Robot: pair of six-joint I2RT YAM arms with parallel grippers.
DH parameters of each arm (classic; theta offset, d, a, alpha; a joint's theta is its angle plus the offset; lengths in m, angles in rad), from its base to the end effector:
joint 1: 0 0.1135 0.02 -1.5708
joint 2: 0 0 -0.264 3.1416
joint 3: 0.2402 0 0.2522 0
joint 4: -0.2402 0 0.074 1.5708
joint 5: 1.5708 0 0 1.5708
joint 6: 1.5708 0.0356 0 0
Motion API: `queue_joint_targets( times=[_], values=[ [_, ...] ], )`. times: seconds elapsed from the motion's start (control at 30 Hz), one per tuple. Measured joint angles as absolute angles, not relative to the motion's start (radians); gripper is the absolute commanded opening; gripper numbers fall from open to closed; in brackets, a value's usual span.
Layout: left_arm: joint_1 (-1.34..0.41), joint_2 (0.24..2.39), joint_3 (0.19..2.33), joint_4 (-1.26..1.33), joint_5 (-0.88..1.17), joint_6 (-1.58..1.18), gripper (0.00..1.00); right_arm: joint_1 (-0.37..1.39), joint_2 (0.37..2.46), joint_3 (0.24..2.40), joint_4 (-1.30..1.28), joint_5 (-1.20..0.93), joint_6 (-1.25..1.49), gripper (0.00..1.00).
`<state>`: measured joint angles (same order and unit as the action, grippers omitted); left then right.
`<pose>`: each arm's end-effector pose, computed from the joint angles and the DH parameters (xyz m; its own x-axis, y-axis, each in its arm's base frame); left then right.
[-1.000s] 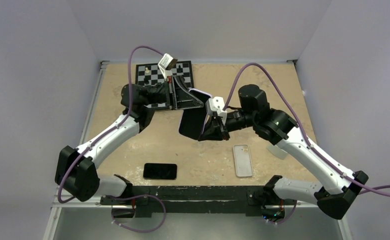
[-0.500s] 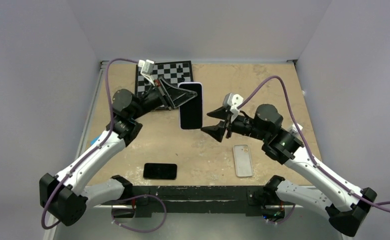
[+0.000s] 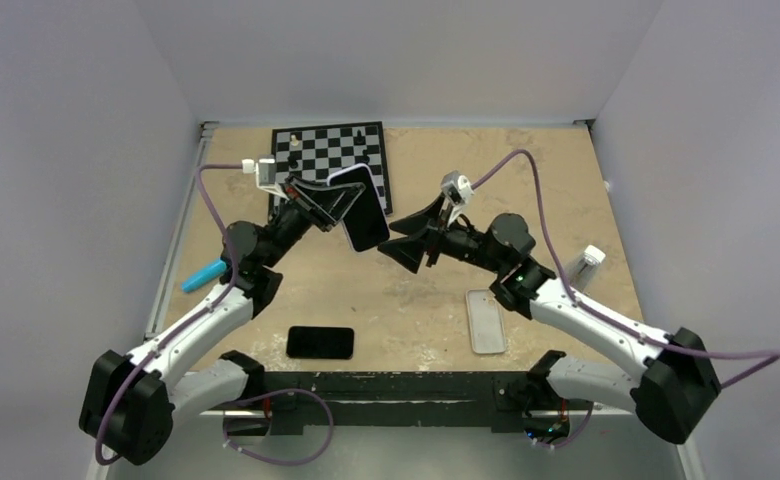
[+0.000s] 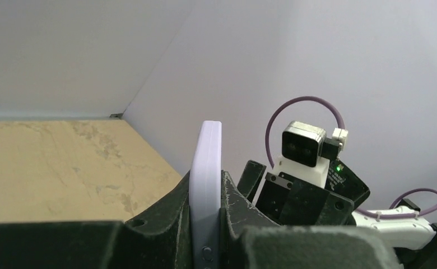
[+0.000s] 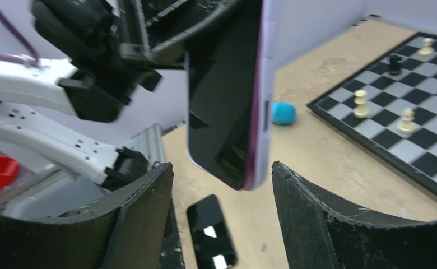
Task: Take the phone out of the phone case
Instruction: Remove the phone case from the phone.
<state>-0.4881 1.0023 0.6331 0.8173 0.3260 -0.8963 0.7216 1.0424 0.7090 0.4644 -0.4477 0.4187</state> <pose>0.1934 -0.1156 0.3502 -0.3071 -0.6746 -0.6712 0.7355 0.2793 -0.6173 0.1724 0.1722 0.3319 -0.2835 0.2387 -0.9288 -0.8783 0.3242 0.3514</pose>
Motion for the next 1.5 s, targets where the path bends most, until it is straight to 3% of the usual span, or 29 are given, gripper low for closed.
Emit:
queue_joint_targets(
  times=[0.2,0.47,0.6,1.17,1.5],
  values=[
    [-0.406,1.065,0.553,1.037,0.337,-0.999,0.00,0.723,1.225,0.666,0.814,-0.485,0.604,0.66],
    [-0.399,0.979,0.538,1.187,0.336,-1.023,0.00,0.764,1.269,0.632,0.998,-0.482,0.720,0.68],
    [-0.375,0.992,0.522,1.250,0.328,-1.057,0.00,0.794,1.330,0.636,1.090,-0.483,0.749,0.56],
    [-0.345,1.018,0.495,1.278,0.283,-1.166,0.00,0.844,1.515,0.738,1.272,-0.519,0.789,0.39],
    [-0.340,1.019,0.493,1.278,0.277,-1.179,0.00,0.847,1.555,0.773,1.274,-0.538,0.790,0.36]
  ],
)
